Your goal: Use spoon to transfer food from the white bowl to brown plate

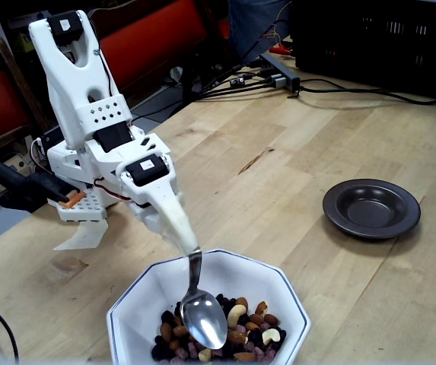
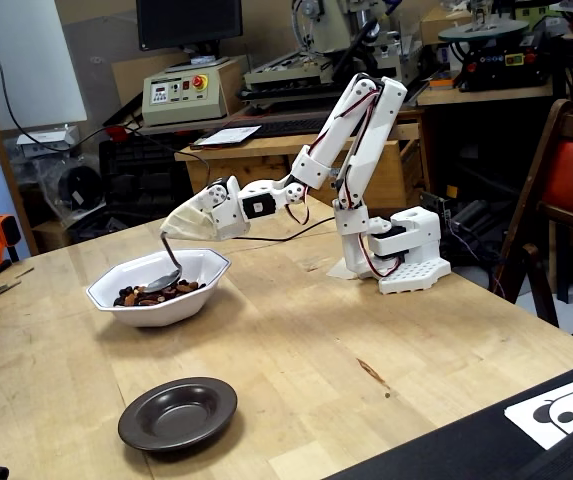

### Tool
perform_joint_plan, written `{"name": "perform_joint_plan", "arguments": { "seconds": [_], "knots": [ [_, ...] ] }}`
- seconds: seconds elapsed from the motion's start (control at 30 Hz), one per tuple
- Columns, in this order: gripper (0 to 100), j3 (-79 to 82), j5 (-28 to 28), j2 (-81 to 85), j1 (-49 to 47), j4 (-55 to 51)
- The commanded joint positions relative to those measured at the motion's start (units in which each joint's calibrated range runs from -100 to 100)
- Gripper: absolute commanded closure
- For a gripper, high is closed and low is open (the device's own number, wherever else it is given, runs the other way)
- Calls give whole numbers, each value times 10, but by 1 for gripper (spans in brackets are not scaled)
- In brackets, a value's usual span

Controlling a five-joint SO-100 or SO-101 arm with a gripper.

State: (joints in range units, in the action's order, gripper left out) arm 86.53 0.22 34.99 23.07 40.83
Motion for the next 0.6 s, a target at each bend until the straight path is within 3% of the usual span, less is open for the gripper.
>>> {"name": "perform_joint_plan", "arguments": {
  "seconds": [0.0,0.57],
  "knots": [
    [97,-3,2,20,9,70],
    [97,6,108,19,9,120]
  ]
}}
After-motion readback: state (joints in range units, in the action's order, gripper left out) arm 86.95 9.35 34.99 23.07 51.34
